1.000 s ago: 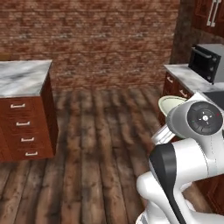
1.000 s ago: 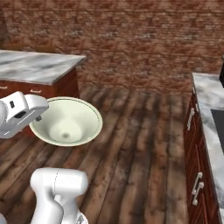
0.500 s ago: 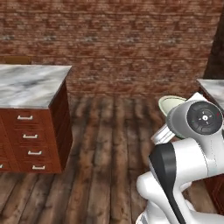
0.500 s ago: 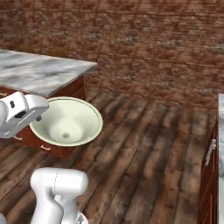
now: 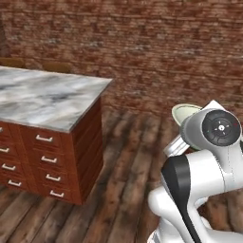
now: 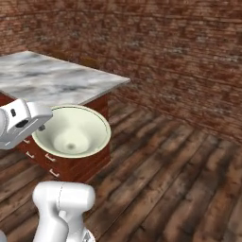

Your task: Pick up the bowls from the cabinet and place each bowl in front of a stool on the dining counter.

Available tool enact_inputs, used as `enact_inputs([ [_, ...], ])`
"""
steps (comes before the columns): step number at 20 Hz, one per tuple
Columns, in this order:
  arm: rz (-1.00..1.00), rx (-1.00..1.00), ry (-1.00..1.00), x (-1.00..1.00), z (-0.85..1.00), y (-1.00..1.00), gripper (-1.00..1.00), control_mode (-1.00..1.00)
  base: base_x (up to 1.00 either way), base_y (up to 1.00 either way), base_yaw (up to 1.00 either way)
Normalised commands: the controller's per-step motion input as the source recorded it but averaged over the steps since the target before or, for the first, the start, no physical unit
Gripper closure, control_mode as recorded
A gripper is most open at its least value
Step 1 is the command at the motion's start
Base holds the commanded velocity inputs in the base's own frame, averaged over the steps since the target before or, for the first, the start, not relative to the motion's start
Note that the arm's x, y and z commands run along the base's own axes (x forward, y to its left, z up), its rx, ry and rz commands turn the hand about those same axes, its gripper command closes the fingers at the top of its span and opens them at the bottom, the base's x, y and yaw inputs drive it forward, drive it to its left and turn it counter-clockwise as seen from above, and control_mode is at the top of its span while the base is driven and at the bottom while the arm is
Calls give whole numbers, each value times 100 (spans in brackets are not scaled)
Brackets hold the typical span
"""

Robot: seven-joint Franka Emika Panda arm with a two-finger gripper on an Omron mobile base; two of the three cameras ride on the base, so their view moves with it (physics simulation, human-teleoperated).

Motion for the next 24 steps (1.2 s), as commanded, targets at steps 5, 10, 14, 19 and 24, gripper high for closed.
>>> enact_inputs([
  [5, 0, 0, 0, 0, 0, 0, 100, 100, 100, -89, 39],
  [10, 0, 0, 0, 0, 0, 0, 100, 100, 100, -100, 34],
  [14, 0, 0, 0, 0, 0, 0, 100, 100, 100, -100, 33],
  [19, 0, 0, 0, 0, 0, 0, 100, 100, 100, -100, 33],
  [24, 0, 0, 0, 0, 0, 0, 100, 100, 100, -100, 33],
])
